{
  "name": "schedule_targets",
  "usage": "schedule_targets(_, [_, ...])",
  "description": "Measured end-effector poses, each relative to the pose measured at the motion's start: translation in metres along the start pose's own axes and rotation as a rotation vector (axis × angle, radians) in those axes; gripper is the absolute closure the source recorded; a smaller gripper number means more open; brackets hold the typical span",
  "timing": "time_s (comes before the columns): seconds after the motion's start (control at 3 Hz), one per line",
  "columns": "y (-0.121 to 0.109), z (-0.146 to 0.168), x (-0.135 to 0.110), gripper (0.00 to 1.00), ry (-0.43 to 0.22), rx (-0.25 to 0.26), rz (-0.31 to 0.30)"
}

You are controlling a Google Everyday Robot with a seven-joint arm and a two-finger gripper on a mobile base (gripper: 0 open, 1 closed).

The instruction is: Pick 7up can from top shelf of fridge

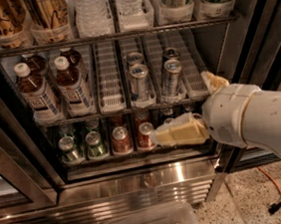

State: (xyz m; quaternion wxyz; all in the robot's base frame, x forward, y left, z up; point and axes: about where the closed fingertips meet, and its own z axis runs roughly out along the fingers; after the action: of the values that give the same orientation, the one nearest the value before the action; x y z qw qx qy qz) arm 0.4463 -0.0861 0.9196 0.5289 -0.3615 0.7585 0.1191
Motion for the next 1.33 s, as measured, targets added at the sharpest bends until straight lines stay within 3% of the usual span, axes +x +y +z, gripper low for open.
schedule_targets(0.33, [-0.018,-0.003,-0.013,0.0,-0.046,0.09,0.026])
schedule_targets(0.67, [-0.018,-0.003,-0.013,0.0,-0.046,0.09,0.026])
schedule_targets(1.0, [-0.024,0.002,-0.018,0.0,-0.088,0.113,0.028])
schedule_targets(1.33, [-0.045,0.005,-0.029,0.0,-0.189,0.163,0.041])
